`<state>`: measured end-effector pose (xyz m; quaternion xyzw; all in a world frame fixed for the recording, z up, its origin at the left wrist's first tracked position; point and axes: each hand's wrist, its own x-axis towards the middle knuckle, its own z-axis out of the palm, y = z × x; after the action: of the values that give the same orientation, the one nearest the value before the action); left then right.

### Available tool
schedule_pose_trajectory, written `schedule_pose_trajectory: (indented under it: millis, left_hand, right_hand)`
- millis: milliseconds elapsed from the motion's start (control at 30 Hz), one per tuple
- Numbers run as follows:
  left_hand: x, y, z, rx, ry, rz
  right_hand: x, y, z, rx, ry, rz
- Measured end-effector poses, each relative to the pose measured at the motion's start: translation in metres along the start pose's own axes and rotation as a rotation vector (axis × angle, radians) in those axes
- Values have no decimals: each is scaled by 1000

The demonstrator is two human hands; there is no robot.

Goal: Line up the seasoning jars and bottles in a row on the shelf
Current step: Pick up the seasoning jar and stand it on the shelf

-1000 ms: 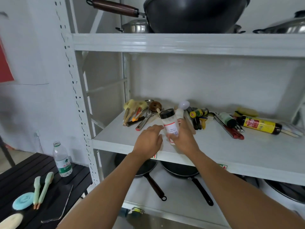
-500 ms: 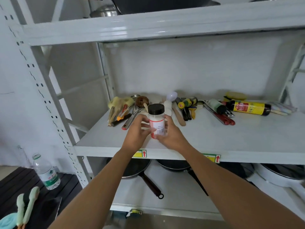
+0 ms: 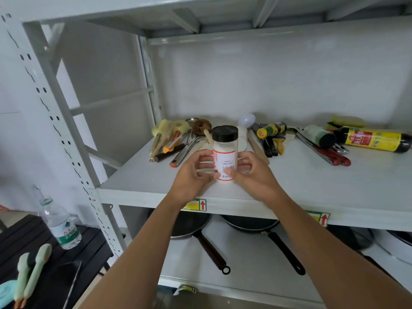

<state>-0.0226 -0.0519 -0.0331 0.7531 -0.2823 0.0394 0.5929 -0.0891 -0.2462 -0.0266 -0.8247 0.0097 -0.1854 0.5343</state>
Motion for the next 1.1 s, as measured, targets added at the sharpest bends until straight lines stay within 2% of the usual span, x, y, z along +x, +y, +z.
schedule_pose_trajectory:
  millis: [200, 433, 567, 667, 967, 1100]
  left_hand:
    - [0, 2, 1, 36, 31, -60]
    - [-3, 9, -2, -12, 7, -73]
    - [-4, 8, -8, -24, -24, -70]
    - [-4, 7, -12, -133, -48, -100]
    - [-4, 3, -12, -169, -124, -109]
    - [-1, 1, -13, -177, -98, -118]
  right_hand:
    - [-3, -7, 8, -118, 30, 2]
    - [-6, -9, 9, -132, 65, -57]
    - [-6, -7, 8, -138, 9, -43]
    - [-7, -8, 9, -148, -7, -25]
    - [-8, -10, 11, -130, 40, 1]
    - [-7, -8, 10, -120, 43, -19]
